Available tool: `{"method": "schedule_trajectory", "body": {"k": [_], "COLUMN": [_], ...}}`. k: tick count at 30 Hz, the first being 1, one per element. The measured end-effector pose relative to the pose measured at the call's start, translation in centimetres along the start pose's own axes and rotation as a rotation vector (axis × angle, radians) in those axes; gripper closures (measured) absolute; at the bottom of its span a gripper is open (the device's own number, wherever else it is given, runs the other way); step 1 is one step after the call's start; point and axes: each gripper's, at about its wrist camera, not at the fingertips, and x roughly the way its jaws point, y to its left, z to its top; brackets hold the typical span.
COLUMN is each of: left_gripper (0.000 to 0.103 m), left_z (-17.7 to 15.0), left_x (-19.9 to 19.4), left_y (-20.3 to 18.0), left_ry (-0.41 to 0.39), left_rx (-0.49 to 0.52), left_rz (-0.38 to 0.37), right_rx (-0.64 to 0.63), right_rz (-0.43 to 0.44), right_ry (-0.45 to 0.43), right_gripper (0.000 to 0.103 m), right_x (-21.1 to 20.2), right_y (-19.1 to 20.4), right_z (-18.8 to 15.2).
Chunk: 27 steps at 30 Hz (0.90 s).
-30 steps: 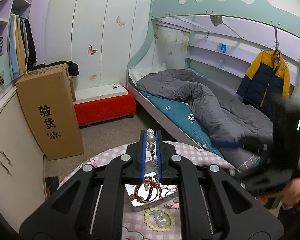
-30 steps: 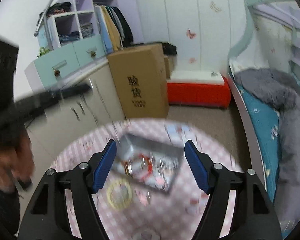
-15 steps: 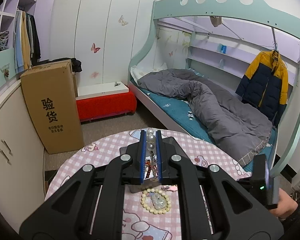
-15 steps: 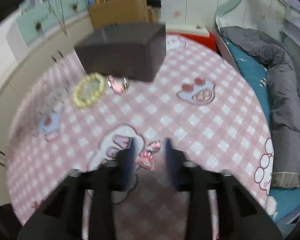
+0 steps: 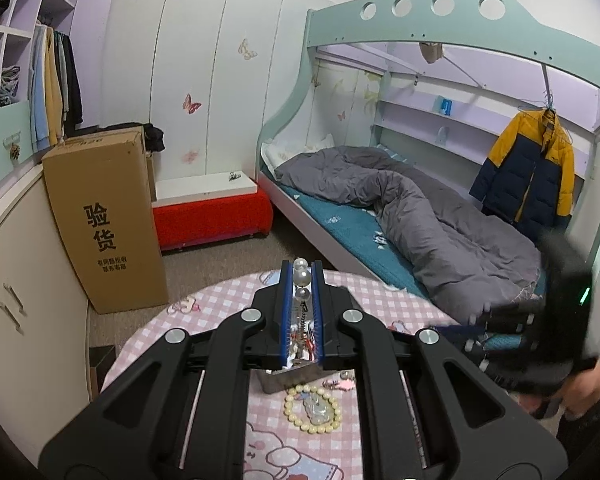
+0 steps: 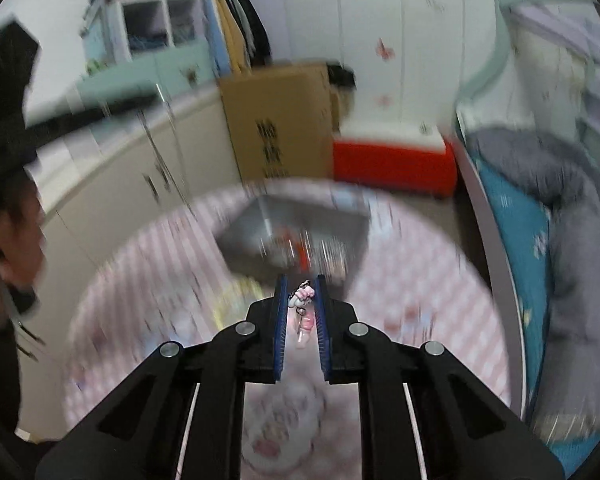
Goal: Organize jewelry
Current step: 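Carry both pieces over the grey box while both tools open to release them, then move both tools back to the jade bead bracelet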
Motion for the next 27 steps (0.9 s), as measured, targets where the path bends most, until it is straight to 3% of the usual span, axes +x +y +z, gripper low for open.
{"method": "schedule_trajectory", "body": {"k": [3,6,14,15,16,17,18,19,27], "left_gripper": [0.094,0.094,0.093,0.085,0.050,0.024,0.006,0.006,0.006], "left_z": [1.0,1.8,2.4,2.3,2.2,2.2,2.1,2.0,1.8], "left_x": [0.5,1.4,5.2,5.8,6.1,6.2,5.9,5.7,4.1], "left_y": [-0.1,-0.5,-0.4,-0.3,-0.2,-0.1,0.1,0.2,1.8], "left_ry": [-0.005,0.001,0.063,0.078,0.085,0.082,0.045,0.029,0.005], "left_rx": [0.003,0.012,0.020,0.015,0.012,0.004,-0.006,-0.014,-0.065], "left_rz": [-0.004,-0.013,-0.006,0.004,0.020,0.057,0.094,0.103,0.158], "right_rx": [-0.022,-0.030,0.020,0.037,0.058,0.084,0.105,0.125,0.194], "right_rz": [0.035,0.061,0.079,0.072,0.061,0.040,0.025,0.013,-0.049], "right_ry": [-0.076,-0.098,-0.037,-0.025,-0.013,-0.006,-0.009,-0.029,-0.077], "right_gripper": [0.092,0.092,0.090,0.089,0.074,0.060,0.024,0.007,0.007], "right_x": [-0.9,-0.5,4.1,4.7,5.1,5.4,5.5,5.3,3.4], "right_y": [0.4,0.3,-0.8,-1.2,-1.7,-2.2,-2.6,-3.1,-4.9], "right_z": [3.7,6.7,8.7,8.5,8.3,8.0,7.8,7.7,7.0]}}
